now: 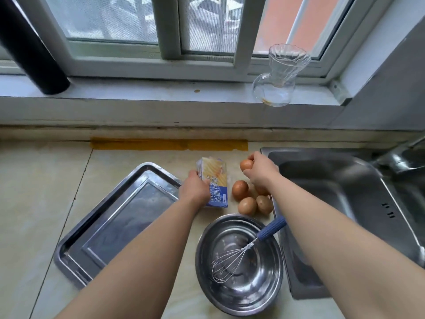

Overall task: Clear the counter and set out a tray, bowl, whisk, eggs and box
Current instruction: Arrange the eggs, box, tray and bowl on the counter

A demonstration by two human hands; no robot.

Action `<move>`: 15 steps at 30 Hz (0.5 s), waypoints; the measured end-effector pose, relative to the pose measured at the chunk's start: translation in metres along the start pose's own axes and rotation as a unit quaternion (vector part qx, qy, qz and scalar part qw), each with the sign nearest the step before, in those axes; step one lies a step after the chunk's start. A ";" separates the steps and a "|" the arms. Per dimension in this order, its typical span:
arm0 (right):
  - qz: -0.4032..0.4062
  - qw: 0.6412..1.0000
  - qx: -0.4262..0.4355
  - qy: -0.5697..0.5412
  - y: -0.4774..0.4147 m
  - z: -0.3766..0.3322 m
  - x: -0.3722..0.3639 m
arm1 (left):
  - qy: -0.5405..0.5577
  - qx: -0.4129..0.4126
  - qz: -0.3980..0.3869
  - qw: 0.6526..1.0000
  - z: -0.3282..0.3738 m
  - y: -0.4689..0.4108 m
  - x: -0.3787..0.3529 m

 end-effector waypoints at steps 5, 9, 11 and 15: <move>-0.025 1.000 -0.005 -0.001 -0.008 0.008 -0.005 | -0.031 0.018 -0.018 0.999 0.004 -0.004 -0.012; -0.038 0.999 -0.006 0.009 -0.010 0.011 -0.009 | -0.063 0.014 -0.043 0.997 0.007 -0.006 -0.013; -0.048 0.999 -0.006 0.013 -0.010 0.013 -0.011 | -0.087 0.006 -0.055 0.995 0.010 -0.006 -0.013; -0.069 0.998 -0.004 0.006 -0.011 0.014 -0.012 | -0.119 0.001 -0.069 0.991 0.014 -0.005 -0.014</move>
Point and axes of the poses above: each hand's wrist, its own y-axis away from the middle knuckle, its own x-axis out of the back of the hand, z = x × y, the point moved 2 cm from there along -y, towards the middle knuckle, and after that the axes turned 8 degrees about -y, right-handed, at the moved point
